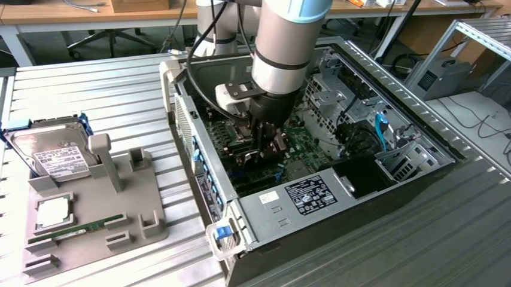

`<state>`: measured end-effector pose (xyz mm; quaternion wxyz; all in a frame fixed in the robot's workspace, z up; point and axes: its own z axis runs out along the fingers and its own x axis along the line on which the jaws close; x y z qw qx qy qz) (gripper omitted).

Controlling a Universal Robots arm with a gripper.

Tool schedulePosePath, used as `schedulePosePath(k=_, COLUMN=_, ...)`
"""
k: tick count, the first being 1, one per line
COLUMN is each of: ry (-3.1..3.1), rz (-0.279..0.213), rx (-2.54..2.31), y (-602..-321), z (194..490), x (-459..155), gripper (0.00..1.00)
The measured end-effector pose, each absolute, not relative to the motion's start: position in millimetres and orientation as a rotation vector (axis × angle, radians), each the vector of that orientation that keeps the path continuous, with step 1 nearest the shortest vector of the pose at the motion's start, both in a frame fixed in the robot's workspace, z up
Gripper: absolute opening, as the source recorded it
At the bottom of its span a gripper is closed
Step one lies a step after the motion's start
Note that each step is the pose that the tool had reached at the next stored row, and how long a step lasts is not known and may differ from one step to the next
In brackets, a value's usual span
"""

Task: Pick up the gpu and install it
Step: 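Insert the gpu into the slot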

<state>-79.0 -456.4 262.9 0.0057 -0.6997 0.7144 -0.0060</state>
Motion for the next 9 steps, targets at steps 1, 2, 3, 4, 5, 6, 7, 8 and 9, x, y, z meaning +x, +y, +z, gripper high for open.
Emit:
schedulePosePath(k=1, ry=2.237, rz=-0.018, rx=-2.191, y=-456.4, z=262.9, x=-78.9, gripper=0.34)
schedulePosePath(k=2, ry=2.239, rz=-0.013, rx=-2.193, y=-456.3, z=262.8, x=-78.5, gripper=0.34)
schedulePosePath(k=3, ry=2.244, rz=-0.002, rx=-2.198, y=-456.3, z=262.9, x=-78.0, gripper=0.34)
schedulePosePath(k=4, ry=2.253, rz=0.017, rx=-2.207, y=-456.3, z=263.0, x=-77.3, gripper=0.34)
schedulePosePath(k=5, ry=2.257, rz=0.027, rx=-2.211, y=-456.4, z=263.0, x=-76.6, gripper=0.34)
schedulePosePath(k=6, ry=2.258, rz=0.028, rx=-2.211, y=-456.4, z=263.0, x=-76.6, gripper=0.34)
schedulePosePath(k=7, ry=2.258, rz=0.028, rx=-2.211, y=-456.4, z=263.0, x=-76.6, gripper=0.34)
schedulePosePath(k=8, ry=2.258, rz=0.028, rx=-2.211, y=-456.4, z=262.9, x=-76.2, gripper=0.34)
schedulePosePath(k=9, ry=2.257, rz=0.029, rx=-2.211, y=-456.4, z=262.8, x=-75.6, gripper=0.34)
